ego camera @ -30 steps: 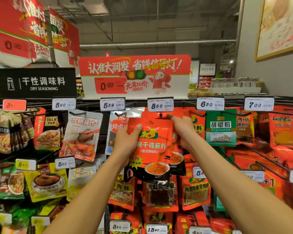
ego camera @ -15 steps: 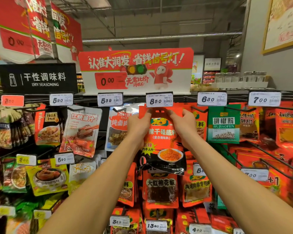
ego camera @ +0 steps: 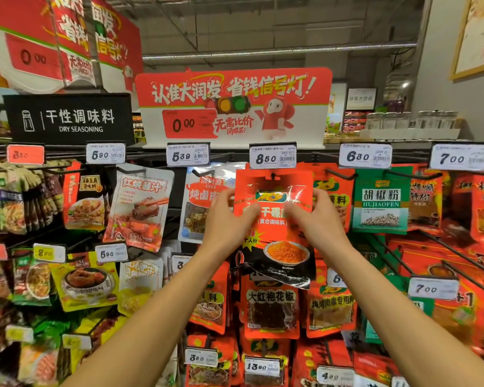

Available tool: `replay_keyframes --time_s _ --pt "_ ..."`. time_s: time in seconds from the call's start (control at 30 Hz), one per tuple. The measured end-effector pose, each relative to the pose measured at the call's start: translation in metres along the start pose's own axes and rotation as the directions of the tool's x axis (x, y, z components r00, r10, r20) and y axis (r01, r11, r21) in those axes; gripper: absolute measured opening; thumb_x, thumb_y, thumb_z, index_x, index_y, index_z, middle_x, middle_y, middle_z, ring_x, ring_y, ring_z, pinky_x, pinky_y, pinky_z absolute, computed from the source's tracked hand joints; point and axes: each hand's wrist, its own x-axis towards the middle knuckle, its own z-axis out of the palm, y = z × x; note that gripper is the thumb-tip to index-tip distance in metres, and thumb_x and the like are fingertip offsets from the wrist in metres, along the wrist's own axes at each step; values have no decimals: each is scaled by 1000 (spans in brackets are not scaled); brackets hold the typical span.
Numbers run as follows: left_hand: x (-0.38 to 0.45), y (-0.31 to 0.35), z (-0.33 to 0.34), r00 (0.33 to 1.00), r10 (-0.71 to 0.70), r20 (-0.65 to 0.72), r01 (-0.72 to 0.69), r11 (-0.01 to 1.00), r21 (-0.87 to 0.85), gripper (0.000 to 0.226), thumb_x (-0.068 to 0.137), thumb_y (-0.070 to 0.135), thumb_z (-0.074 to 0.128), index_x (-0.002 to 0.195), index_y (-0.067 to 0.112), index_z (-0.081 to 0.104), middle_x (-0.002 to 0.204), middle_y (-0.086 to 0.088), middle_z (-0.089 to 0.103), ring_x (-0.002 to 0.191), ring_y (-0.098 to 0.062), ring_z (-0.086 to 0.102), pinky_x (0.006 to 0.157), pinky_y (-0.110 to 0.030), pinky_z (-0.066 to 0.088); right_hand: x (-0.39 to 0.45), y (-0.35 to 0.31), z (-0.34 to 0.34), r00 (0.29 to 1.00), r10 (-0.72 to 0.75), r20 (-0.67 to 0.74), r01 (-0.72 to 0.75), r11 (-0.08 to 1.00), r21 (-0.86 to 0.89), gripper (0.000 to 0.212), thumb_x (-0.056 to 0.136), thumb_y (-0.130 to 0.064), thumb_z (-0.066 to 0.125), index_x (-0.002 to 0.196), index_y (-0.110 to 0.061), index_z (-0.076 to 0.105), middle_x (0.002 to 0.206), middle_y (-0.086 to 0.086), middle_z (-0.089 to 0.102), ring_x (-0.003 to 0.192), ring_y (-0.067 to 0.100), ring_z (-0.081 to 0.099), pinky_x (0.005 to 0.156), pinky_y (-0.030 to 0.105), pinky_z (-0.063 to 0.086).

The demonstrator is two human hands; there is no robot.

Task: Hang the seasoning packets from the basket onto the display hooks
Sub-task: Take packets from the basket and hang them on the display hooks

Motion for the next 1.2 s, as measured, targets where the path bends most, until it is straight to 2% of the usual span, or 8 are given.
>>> replay_keyframes --time_s 0.07,0.17,0.23,0.37,0.6,0.83,1.07,1.2 --pt "-14 -21 -20 974 -57 220 42 996 74 95 63 61 83 143 33 41 135 9 56 118 -11 60 106 -43 47 -24 11 -11 984 8 178 6 997 -79 81 61 -56 80 129 -37 40 115 -19 65 103 1 65 90 30 51" --pt "-16 -33 -31 891 -133 434 100 990 98 70 69 45 90 130 34 57 118 15 71 107 -5 67 103 -40 49 -28 23 -15 963 43 267 20 973 -230 75 67 -40 85 128 -37 42 117 -20 63 111 10 62 99 37 48" --pt "-9 -29 -26 902 -104 419 74 994 86 55 75 36 88 124 29 63 113 12 74 103 -6 69 99 -38 51 -18 23 -14 975 40 219 12 973 -230 66 72 -27 88 126 -29 49 118 -12 67 110 15 64 101 44 49" --pt "9 -28 -11 941 -70 332 23 990 143 53 81 25 84 128 20 60 116 5 72 108 -15 68 102 -45 52 5 27 -5 980 -14 198 73 953 -296 67 74 -28 88 126 -27 45 118 -7 65 108 20 63 91 39 48" --pt "18 -49 14 964 -44 261 -1 985 170 61 74 29 89 123 25 53 115 8 67 107 -17 65 95 -38 52 23 42 -13 968 -72 240 160 914 -372 77 74 -29 88 133 -36 38 104 -25 59 94 9 62 77 25 43" --pt "13 -59 19 970 21 242 -62 984 166 58 78 30 87 123 28 51 104 21 62 96 -6 62 77 -20 46 16 51 -15 949 -91 302 221 875 -430 72 83 -31 82 133 -24 31 113 -6 63 103 22 65 83 32 46" --pt "13 -58 2 977 -4 214 -20 994 110 64 75 25 87 127 25 49 119 6 65 110 -16 63 97 -40 51 6 52 5 956 4 294 136 880 -455 79 85 -39 76 140 -17 24 140 13 47 129 33 50 104 46 45" --pt "11 -53 6 972 -38 231 26 998 55 74 69 21 91 125 30 43 119 6 63 109 -14 64 97 -38 52 12 44 2 998 11 56 9 942 -336 103 78 -55 73 155 -16 16 150 17 32 142 34 31 115 49 32"
